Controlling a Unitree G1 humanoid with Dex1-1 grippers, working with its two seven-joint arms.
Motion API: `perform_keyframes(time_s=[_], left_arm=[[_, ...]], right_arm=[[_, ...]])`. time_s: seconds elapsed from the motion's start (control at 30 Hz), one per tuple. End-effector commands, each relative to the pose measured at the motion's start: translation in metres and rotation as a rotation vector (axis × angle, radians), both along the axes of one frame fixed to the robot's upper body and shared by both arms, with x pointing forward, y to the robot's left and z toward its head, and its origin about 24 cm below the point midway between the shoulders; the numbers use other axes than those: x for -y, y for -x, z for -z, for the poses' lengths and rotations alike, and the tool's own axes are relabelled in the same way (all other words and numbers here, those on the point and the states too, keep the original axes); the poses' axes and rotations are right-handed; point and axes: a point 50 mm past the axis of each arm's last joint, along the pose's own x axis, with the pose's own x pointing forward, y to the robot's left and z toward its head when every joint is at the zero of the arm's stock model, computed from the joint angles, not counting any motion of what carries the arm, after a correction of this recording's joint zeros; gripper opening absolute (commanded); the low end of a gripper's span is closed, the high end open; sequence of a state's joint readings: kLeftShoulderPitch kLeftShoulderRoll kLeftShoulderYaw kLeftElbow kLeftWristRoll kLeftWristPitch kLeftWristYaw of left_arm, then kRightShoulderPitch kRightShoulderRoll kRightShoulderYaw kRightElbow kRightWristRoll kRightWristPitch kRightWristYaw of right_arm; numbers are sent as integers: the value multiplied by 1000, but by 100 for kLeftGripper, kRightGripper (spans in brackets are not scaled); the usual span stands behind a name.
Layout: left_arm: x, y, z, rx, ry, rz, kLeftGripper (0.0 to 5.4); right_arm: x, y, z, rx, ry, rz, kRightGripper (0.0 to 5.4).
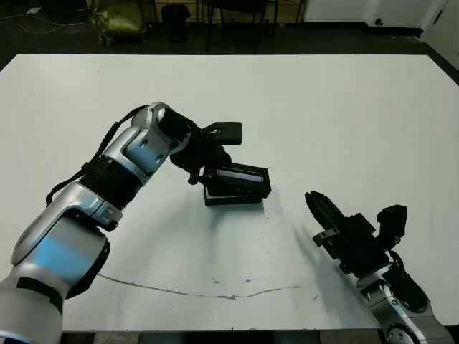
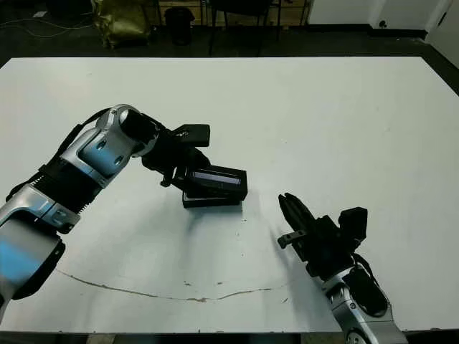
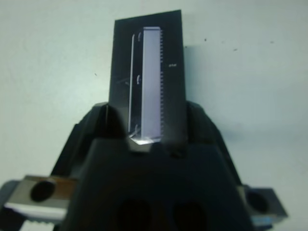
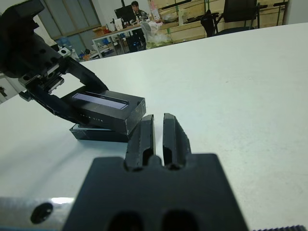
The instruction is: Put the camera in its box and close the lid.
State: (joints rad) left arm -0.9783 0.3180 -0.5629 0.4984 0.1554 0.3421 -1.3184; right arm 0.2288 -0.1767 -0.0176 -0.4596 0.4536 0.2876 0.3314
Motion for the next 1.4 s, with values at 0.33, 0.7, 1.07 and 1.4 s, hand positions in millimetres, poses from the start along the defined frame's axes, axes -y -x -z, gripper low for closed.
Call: perform_keyframes(time_s=[0.33,0.7,1.07,1.4], left_arm=[[-6,0,16,-13,-56,-27,255],[-7,2,19,-9,-80,-11,255],[-15,3,23,-26,-84,-29,255],[-21,5,29,-58,-106,-43,251]], right_arm=[[2,1,3,-14,-4,2,0],[3,2,4,-13,14,7,0],[2,3,2,-24,10,15,0],[2,3,4,-18,-5,9,0]])
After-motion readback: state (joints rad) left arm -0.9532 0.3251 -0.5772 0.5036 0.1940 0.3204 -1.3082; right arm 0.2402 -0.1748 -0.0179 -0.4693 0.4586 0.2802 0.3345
